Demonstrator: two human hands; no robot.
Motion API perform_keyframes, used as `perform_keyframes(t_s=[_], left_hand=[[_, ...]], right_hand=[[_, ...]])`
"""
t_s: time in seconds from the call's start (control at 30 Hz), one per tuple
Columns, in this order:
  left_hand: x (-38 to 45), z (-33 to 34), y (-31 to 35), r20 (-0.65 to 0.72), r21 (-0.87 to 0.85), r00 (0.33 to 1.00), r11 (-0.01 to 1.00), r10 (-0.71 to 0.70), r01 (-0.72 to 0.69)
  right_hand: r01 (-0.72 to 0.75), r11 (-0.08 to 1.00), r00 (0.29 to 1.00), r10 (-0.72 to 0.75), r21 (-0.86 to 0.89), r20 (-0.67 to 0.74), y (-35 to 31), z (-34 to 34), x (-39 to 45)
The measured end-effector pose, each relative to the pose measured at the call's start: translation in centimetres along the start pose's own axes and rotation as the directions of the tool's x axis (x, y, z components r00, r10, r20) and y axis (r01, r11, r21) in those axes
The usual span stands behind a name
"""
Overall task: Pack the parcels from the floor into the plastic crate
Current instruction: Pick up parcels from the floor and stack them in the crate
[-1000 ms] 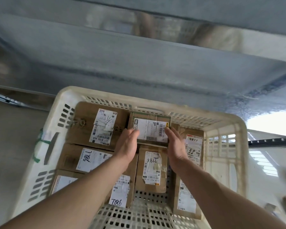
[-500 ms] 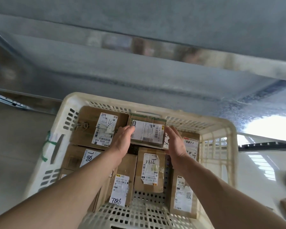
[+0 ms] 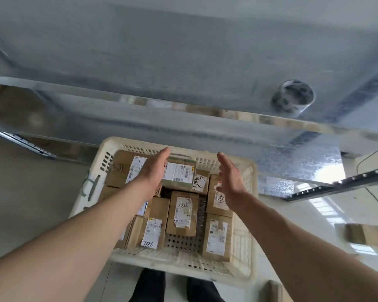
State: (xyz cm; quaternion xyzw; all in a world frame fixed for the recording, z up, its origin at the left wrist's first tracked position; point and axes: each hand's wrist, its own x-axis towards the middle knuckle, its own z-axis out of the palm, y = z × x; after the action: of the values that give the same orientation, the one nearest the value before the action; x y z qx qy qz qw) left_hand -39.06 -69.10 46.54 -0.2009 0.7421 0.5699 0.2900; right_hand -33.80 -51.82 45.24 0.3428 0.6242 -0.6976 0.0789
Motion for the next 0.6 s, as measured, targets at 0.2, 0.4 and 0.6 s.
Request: perform_keyframes(t_s=[0.2,0.4,0.6], left_hand=[[-6.1,1.0,2.8,0.028,0.012,0.997,0.997,0.07,-0.07],[-11.5,0.9,4.0,0.147,0.098,0.974,0.977,0.172,-0.187],[-15.5,0.5,4.7,0.306,0.087,0.905,0.938,0.295,-0.335]], right_hand=[[0.085,0.996,0.996,-0.085,-0.008,-0.028,-4.2,-3.3,-6.2],[0.206,0.979,0.974,-0.204,0.01,-0.1,-6.4,-4.6,-12.6],[0.265,0.964,0.945,-0.254,0.03,-0.208,-6.2,-5.5,-18.2]])
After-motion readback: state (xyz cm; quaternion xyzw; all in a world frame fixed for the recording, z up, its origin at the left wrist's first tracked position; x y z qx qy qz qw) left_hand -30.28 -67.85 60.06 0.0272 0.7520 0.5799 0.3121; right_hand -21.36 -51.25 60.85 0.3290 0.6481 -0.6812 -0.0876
